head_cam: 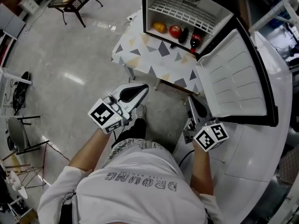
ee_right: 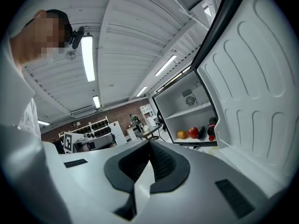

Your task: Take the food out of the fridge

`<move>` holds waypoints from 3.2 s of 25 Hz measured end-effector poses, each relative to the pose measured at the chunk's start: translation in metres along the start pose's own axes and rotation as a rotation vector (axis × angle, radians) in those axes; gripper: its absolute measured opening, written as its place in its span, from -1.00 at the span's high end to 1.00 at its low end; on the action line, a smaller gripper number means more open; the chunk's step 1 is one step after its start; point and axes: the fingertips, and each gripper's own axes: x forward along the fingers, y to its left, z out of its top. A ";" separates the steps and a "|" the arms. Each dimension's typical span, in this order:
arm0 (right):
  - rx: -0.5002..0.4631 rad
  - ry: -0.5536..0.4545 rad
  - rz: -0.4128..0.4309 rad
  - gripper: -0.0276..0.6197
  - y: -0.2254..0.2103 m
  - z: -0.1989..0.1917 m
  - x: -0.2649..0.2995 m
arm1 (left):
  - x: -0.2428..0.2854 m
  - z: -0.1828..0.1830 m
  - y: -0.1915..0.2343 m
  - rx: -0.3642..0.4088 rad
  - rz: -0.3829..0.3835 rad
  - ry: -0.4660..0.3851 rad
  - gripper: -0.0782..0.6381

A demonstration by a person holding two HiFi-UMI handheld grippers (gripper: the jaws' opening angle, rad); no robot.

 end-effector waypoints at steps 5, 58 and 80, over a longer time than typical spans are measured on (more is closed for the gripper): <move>0.004 0.011 -0.013 0.95 -0.016 0.012 0.042 | 0.017 0.004 0.046 -0.012 -0.008 0.010 0.76; -0.067 0.097 -0.318 0.95 -0.202 0.019 0.254 | 0.148 -0.052 0.242 -0.064 -0.002 0.139 0.76; -0.135 0.159 -0.516 0.45 -0.280 -0.022 0.309 | 0.163 -0.085 0.276 -0.094 0.008 0.150 0.76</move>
